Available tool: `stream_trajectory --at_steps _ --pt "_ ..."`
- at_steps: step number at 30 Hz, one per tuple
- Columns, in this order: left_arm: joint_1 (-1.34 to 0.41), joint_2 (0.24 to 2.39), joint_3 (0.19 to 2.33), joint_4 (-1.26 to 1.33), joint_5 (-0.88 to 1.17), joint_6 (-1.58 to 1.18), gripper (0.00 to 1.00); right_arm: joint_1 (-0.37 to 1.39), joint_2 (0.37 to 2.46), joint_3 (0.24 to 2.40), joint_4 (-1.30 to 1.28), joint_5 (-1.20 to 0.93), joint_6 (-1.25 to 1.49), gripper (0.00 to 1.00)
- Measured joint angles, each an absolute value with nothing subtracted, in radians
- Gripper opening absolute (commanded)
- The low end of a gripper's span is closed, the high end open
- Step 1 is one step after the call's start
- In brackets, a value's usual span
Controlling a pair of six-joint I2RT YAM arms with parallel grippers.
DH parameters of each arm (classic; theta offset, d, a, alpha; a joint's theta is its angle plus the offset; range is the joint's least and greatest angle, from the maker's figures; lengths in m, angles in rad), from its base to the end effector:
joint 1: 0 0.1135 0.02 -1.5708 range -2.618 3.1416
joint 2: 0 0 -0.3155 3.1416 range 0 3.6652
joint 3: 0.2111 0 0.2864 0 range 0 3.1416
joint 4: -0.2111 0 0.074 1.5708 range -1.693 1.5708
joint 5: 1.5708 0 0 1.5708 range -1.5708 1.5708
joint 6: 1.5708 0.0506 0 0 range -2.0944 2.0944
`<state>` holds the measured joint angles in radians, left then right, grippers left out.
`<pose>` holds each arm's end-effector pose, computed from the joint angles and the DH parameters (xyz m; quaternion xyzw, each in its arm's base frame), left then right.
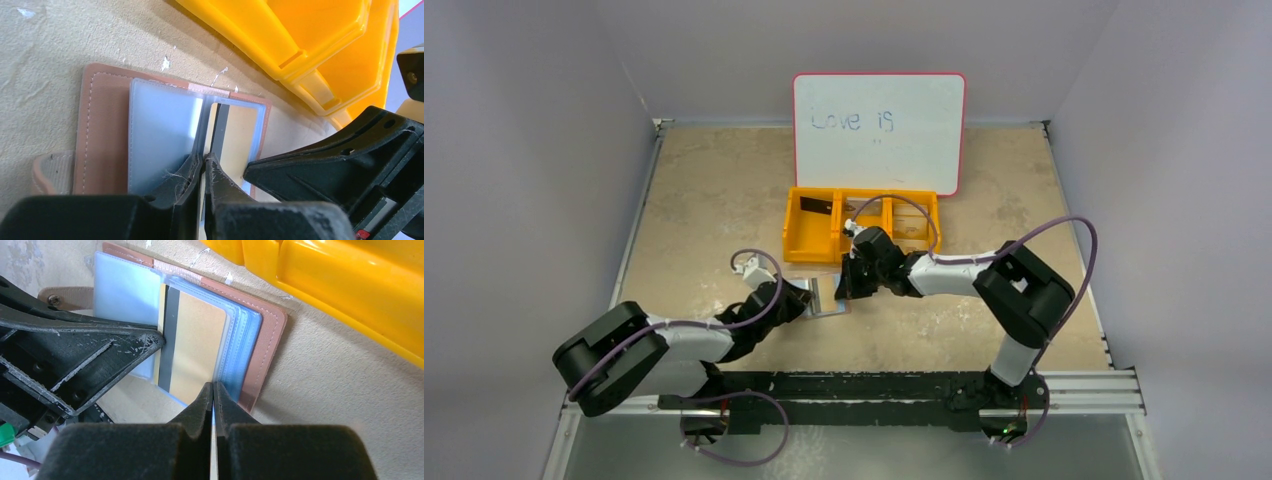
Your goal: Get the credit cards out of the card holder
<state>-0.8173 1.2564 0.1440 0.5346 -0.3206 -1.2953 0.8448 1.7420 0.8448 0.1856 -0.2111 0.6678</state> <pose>0.1501 -0.1367 0.1223 -0.2793 0.8253 -0.3403 0.3536 0.2502 0.2978 0.1623 -0.1236 0.8967 0.3539 0.2355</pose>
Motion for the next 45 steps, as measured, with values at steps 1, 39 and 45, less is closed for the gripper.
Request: stream_trajectory --at_steps 1,39,45 --pt "-0.816 1.255 0.14 0.541 -0.321 -1.295 0.0 0.845 1.743 0.845 0.189 -0.212 0.668 0.0" --pt "-0.807 1.084 0.146 0.301 -0.329 -1.235 0.0 0.833 1.787 0.871 0.239 -0.219 0.707 0.0" --pt "-0.807 1.059 0.146 0.265 -0.33 -1.237 0.0 0.828 1.788 0.875 0.236 -0.22 0.715 0.0"
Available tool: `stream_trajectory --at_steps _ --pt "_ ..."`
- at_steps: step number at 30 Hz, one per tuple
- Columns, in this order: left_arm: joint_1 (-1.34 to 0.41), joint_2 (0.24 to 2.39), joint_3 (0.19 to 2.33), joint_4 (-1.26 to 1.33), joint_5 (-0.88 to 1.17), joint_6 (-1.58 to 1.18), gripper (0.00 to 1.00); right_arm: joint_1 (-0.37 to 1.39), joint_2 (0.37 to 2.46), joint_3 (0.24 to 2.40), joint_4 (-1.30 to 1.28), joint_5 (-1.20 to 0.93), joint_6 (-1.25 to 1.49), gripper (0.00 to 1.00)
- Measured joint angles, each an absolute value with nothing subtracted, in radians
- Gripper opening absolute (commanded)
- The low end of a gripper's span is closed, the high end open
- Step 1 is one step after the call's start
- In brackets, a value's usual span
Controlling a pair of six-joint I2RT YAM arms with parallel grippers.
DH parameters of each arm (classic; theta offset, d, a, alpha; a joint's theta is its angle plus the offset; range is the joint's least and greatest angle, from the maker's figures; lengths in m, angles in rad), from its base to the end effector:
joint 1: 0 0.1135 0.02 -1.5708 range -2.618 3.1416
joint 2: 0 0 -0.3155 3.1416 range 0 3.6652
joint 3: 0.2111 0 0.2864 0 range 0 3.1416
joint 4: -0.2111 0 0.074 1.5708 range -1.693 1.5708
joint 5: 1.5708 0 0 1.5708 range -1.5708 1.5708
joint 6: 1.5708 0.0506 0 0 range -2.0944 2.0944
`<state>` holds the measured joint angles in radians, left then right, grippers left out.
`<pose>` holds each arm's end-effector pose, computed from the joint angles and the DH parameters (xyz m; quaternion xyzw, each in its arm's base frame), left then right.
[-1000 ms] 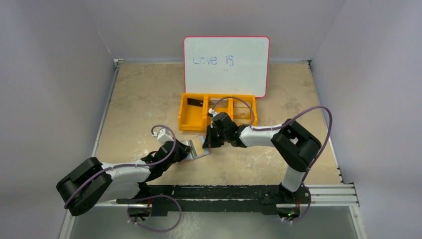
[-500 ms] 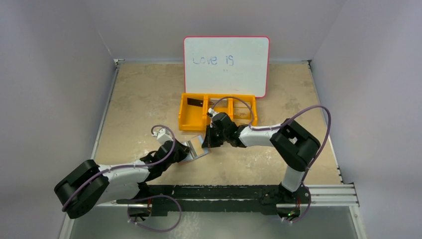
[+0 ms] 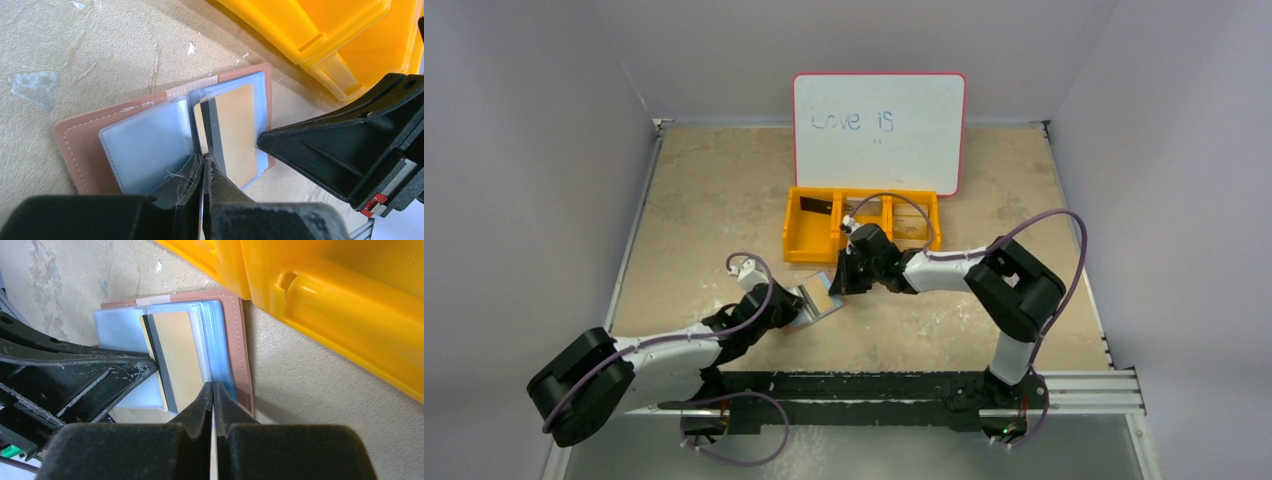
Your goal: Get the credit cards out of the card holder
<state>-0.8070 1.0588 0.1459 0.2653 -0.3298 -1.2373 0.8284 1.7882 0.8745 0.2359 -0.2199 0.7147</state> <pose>0.1373 -0.1196 0.1301 -0.2600 0.8472 -0.2982 0.3545 0.2641 0.3042 0.1591 -0.0982 0.8924 0.3702 0.2387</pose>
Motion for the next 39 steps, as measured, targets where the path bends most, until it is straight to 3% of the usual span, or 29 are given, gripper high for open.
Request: stream_trajectory --at_steps 35,36,39 --pt "-0.807 0.865 0.18 -0.078 -0.413 -1.268 0.0 0.825 1.795 0.888 0.223 -0.223 0.702 0.0" --pt "-0.807 0.865 0.18 -0.078 -0.413 -1.268 0.0 0.825 1.795 0.888 0.223 -0.223 0.7 0.0" --pt "-0.807 0.864 0.18 -0.075 -0.412 -1.267 0.14 0.825 1.795 0.89 0.222 -0.223 0.696 0.0"
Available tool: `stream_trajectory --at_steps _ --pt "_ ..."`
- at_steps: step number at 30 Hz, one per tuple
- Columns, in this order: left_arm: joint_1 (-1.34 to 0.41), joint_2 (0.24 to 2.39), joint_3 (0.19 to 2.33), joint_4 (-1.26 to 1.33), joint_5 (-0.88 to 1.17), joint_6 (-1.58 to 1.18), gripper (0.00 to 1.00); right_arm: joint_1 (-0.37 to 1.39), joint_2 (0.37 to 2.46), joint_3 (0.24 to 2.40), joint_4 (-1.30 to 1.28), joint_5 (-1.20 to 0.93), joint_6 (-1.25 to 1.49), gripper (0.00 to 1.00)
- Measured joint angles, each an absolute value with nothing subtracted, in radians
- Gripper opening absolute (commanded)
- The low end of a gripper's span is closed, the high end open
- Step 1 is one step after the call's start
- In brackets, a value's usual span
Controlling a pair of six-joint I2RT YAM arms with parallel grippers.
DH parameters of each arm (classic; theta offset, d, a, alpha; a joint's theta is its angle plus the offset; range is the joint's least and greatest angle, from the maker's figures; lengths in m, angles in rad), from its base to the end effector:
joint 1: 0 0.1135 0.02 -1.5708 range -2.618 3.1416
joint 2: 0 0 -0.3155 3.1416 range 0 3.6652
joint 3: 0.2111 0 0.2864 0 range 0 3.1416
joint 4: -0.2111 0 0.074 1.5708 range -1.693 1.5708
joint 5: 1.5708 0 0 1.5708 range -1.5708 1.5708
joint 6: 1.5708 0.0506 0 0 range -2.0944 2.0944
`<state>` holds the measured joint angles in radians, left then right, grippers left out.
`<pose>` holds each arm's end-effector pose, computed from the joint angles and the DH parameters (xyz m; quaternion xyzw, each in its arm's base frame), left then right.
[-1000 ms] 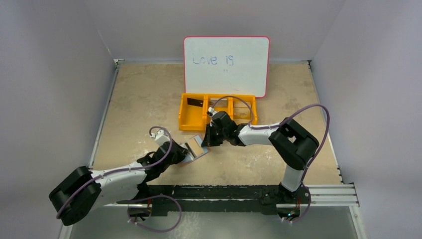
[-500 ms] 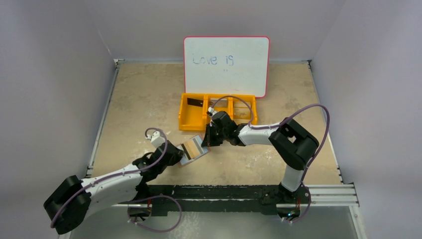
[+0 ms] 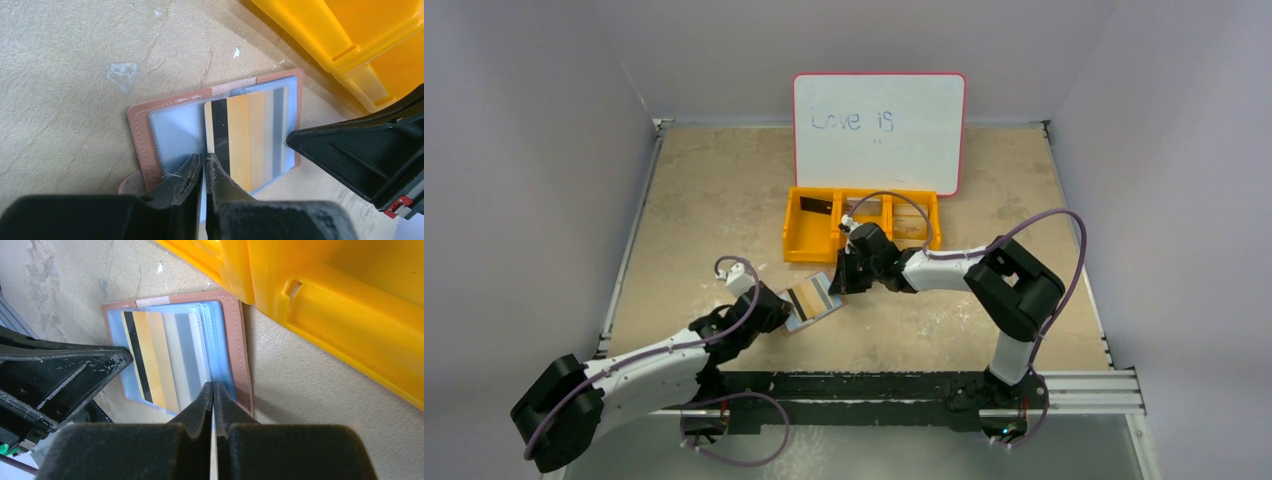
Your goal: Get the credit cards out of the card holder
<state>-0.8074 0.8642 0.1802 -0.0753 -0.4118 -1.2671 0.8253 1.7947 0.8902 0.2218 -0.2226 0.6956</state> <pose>0.1235 -0.0997 0.1402 -0.2835 0.8574 -0.2371 0.3582 0.2672 0.3059 0.1602 -0.1058 0.8925 0.3669 0.2402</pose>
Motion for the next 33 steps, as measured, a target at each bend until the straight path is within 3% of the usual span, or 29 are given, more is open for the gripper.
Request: stream_trajectory --at_steps 5,15,24,33 --pt "-0.807 0.864 0.176 -0.039 -0.396 -1.271 0.27 0.825 1.795 0.894 0.217 -0.22 0.689 0.0" --pt "-0.807 0.867 0.081 0.171 -0.369 -1.344 0.33 0.825 1.795 0.896 0.215 -0.22 0.686 0.0" --pt "-0.807 1.023 0.06 0.396 -0.351 -1.4 0.35 0.825 1.795 0.896 0.215 -0.22 0.685 0.0" --pt "-0.807 1.043 0.035 0.461 -0.355 -1.464 0.38 0.825 1.795 0.896 0.216 -0.22 0.684 0.0"
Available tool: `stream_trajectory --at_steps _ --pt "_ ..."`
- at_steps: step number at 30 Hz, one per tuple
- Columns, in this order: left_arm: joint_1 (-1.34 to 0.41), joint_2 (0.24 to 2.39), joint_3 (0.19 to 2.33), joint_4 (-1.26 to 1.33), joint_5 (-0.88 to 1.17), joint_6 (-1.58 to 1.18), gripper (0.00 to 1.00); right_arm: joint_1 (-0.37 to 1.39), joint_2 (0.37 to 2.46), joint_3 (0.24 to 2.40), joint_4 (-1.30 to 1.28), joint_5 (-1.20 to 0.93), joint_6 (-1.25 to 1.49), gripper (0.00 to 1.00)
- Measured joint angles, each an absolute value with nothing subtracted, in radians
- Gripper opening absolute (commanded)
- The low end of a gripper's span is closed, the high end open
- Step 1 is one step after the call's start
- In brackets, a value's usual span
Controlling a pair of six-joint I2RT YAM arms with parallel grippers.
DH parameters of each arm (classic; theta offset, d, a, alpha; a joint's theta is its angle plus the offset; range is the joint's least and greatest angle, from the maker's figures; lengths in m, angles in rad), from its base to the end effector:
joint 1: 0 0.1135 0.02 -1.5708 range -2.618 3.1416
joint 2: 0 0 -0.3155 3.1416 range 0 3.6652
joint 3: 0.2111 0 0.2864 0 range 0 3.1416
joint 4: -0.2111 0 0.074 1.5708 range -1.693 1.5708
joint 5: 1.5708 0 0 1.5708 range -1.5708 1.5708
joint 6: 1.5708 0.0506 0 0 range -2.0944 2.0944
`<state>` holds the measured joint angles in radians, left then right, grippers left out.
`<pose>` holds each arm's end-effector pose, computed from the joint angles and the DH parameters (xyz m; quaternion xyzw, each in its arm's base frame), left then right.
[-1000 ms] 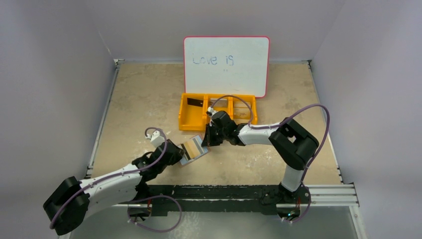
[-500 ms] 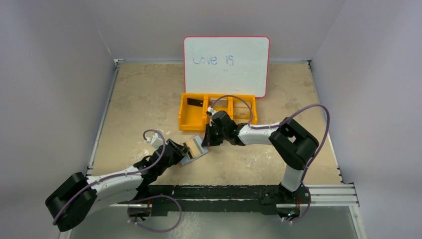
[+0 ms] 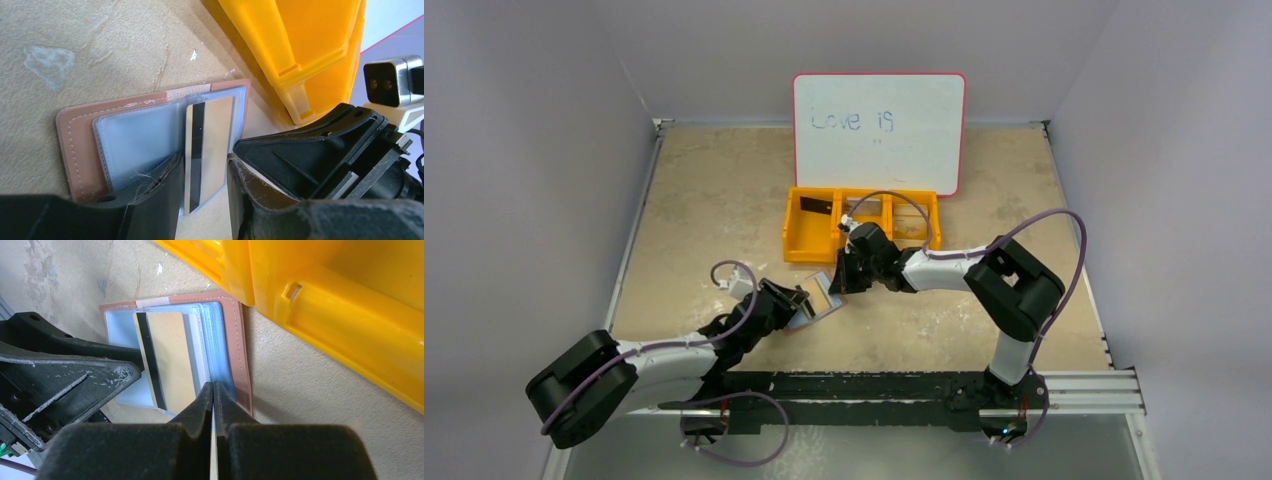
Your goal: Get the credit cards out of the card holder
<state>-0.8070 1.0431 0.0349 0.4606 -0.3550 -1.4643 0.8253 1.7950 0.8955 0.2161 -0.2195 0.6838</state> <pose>0.1268 -0.1070 0.1180 -0.3588 0.7844 -0.3721 0.3427 0.2680 0.3065 0.1612 -0.1104 0.8922 0.3643 0.2431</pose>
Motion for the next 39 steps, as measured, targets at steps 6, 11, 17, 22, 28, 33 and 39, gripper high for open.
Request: stream_trajectory --at_steps 6,11,17,22,28,33,39 --pt "-0.807 1.073 0.041 0.464 -0.361 -1.491 0.38 0.825 1.795 0.896 0.216 -0.22 0.68 0.0" --pt "-0.807 1.168 0.069 0.524 -0.361 -1.494 0.32 0.823 1.795 0.9 0.216 -0.204 0.673 0.0" --pt "-0.805 1.261 0.071 0.619 -0.361 -1.506 0.24 0.817 1.795 0.901 0.218 -0.192 0.669 0.0" --pt "-0.805 1.296 0.072 0.656 -0.362 -1.503 0.12 0.816 1.795 0.902 0.22 -0.179 0.668 0.0" --pt "-0.803 1.327 0.081 0.679 -0.363 -1.496 0.0 0.811 1.795 0.903 0.224 -0.166 0.664 0.0" --pt "-0.803 1.272 0.079 0.625 -0.367 -1.497 0.0 0.812 1.795 0.903 0.224 -0.166 0.668 0.0" --pt "-0.804 1.093 0.067 0.427 -0.373 -1.481 0.0 0.817 1.795 0.903 0.223 -0.166 0.673 0.0"
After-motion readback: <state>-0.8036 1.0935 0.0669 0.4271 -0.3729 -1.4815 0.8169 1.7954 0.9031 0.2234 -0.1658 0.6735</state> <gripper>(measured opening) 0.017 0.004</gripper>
